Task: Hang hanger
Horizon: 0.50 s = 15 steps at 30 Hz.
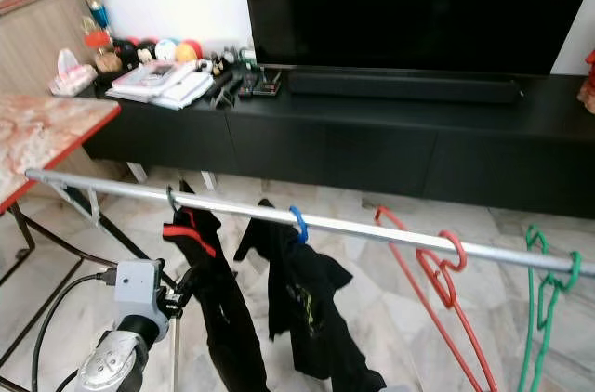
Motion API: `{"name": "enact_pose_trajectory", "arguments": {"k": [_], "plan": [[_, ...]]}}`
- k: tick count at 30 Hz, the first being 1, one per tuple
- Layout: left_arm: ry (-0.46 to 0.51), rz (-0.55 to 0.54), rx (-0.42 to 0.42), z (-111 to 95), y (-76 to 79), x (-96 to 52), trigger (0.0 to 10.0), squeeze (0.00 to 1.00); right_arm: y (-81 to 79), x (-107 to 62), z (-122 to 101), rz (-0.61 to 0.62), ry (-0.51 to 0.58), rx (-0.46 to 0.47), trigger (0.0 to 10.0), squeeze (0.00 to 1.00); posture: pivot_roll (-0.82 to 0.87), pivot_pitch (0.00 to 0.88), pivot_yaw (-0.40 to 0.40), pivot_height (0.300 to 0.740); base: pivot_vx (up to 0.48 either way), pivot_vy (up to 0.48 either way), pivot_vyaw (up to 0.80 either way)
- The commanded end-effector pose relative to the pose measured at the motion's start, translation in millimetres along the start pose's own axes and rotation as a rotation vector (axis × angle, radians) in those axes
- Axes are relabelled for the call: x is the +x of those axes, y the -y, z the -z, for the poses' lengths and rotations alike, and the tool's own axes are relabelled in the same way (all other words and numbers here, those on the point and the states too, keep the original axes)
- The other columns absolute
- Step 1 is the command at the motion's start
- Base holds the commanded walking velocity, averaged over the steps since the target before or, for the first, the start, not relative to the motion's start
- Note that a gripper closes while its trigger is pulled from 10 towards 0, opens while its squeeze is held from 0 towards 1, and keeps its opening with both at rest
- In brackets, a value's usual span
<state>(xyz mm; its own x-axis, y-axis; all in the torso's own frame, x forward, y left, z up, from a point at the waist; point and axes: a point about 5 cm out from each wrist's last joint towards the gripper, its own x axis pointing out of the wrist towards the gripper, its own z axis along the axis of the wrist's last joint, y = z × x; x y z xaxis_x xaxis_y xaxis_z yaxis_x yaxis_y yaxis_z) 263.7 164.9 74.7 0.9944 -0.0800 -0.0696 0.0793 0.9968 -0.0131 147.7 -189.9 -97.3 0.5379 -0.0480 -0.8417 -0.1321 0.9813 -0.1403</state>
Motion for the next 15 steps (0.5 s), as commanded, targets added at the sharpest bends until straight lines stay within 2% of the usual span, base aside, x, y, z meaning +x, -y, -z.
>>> {"name": "enact_pose_trajectory", "arguments": {"k": [1,10,15], "plan": [[-0.013,0.007,0.008,1.6,2.0,-0.6,10.0,0.00,4.7,-2.5,11.6,0.011,-0.042,0.008,10.0,0.00,-0.02,0.040,0.060,0.740,0.000,0.000,0.00],[-0.046,-0.012,0.037,4.7,-0.3,-2.5,10.0,0.00,4.1,-2.6,12.0,0.009,-0.044,0.009,10.0,0.00,-0.02,0.043,0.060,0.740,0.000,0.000,0.00],[-0.109,-0.035,0.033,7.1,-2.0,5.8,10.0,0.00,3.9,-2.5,11.8,0.008,-0.044,0.007,10.0,0.00,-0.02,0.044,0.061,0.740,0.000,0.000,0.00]]}}
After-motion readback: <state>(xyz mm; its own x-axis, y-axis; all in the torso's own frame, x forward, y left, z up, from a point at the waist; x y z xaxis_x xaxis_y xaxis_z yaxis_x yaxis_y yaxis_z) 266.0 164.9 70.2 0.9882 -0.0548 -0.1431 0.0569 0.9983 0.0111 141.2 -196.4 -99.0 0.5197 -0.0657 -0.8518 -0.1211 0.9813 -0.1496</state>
